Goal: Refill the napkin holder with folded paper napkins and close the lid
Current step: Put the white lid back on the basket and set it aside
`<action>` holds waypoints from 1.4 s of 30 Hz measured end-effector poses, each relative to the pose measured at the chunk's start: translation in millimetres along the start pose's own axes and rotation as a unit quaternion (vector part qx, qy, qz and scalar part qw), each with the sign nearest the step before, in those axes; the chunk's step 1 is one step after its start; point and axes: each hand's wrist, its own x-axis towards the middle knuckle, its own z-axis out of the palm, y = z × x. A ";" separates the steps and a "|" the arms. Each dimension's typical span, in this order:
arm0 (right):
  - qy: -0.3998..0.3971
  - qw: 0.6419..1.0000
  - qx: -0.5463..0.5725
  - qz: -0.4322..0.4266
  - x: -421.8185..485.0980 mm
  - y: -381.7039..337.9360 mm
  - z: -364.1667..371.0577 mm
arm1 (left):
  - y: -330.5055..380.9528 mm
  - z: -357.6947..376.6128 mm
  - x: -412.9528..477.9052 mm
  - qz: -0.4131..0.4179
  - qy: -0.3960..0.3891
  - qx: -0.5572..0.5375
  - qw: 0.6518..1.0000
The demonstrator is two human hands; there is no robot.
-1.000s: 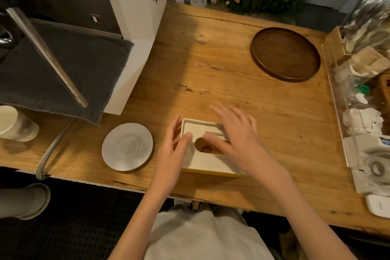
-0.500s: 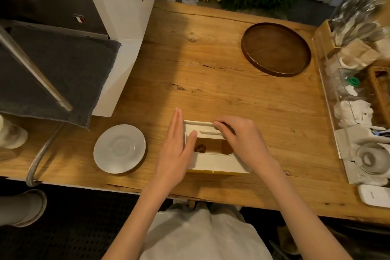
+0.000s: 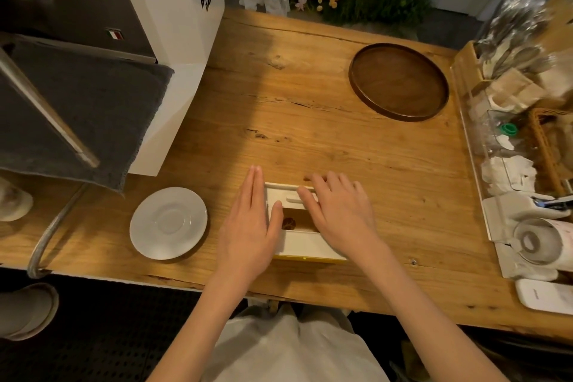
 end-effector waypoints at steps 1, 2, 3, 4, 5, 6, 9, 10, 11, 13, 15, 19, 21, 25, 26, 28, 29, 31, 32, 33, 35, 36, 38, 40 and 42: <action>0.002 1.000 -0.003 -0.003 0.1 0.7 0.5 | 1.4 0.1 -0.9 -0.006 0.004 0.015 1.000; 0.004 1.000 -0.002 -0.008 -0.2 1.4 0.2 | 3.1 0.1 -2.2 -0.011 0.014 0.033 0.999; 0.004 1.000 0.004 -0.011 -0.2 2.2 -0.4 | 4.7 -0.1 -2.8 -0.014 0.026 0.050 0.998; 0.000 1.000 0.012 -0.014 -0.7 3.1 -1.6 | 6.0 -0.6 -3.8 -0.018 0.035 0.059 0.997; -0.007 1.000 0.021 -0.021 -1.5 4.2 -3.0 | 6.7 -1.2 -5.3 -0.021 0.043 0.061 0.997; -0.017 0.999 0.031 -0.028 -1.9 5.9 -4.7 | 6.3 -1.7 -6.0 -0.018 0.048 0.058 0.997; -0.070 0.993 0.084 -0.041 -6.6 11.5 -10.2 | 1.9 -0.9 -7.3 0.024 0.044 0.048 0.998; -0.096 0.989 0.110 -0.039 -9.8 12.0 -12.3 | 0.6 -0.2 -7.9 0.042 0.038 0.048 0.997; -0.121 0.984 0.125 -0.039 -13.3 12.0 -14.9 | -0.1 0.1 -8.3 0.054 0.032 0.051 0.997; -0.160 0.980 0.113 -0.046 -19.6 12.1 -19.4 | 0.6 0.3 -8.3 0.057 0.030 0.061 0.996; -0.185 0.973 0.129 -0.046 -21.2 14.5 -22.8 | 2.6 -0.3 -7.7 0.042 0.028 0.070 0.996; -0.230 0.961 0.144 -0.048 -15.9 18.7 -26.2 | 2.3 0.0 -8.3 0.032 0.025 0.075 0.996; -0.233 0.964 0.117 -0.047 -15.9 16.8 -25.2 | 1.8 -0.2 -7.9 0.034 0.028 0.074 0.996; -0.209 0.972 0.100 -0.037 -20.1 12.2 -24.4 | -1.0 2.6 -5.9 0.042 0.033 0.033 0.998; -0.210 0.972 0.099 -0.033 -20.9 11.6 -25.0 | -1.7 3.3 -5.3 0.041 0.034 0.008 0.999; -0.209 0.973 0.091 -0.029 -22.1 10.9 -25.8 | -2.6 4.1 -5.1 0.032 0.042 -0.045 0.998; -0.207 0.974 0.088 -0.026 -22.8 10.6 -25.6 | -2.6 4.3 -5.9 0.025 0.048 -0.068 0.996; -0.192 0.977 0.090 -0.003 -25.1 10.9 -24.8 | -0.8 3.3 -7.3 0.012 0.057 -0.103 0.993; -0.180 0.979 0.092 0.020 -26.5 12.1 -24.4 | 0.9 2.7 -7.5 0.003 0.055 -0.116 0.992; -0.166 0.981 0.092 0.048 -27.5 13.7 -24.0 | 2.6 2.4 -7.6 -0.008 0.048 -0.127 0.991; -0.142 0.981 0.086 0.105 -28.5 20.7 -24.0 | 6.6 4.0 -5.4 -0.023 0.033 -0.149 0.988; -0.130 0.979 0.084 0.132 -28.6 25.0 -24.2 | 9.4 5.5 -4.0 -0.025 0.026 -0.158 0.987; -0.106 0.974 0.082 0.181 -27.4 33.6 -23.4 | 15.3 10.7 -1.3 -0.024 0.009 -0.166 0.986; -0.088 0.967 0.068 0.228 -25.2 45.9 -22.5 | 25.5 19.8 2.2 -0.019 -0.013 -0.164 0.986; -0.077 0.958 0.060 0.269 -22.4 60.5 -22.5 | 35.4 31.5 3.9 -0.012 -0.037 -0.155 0.987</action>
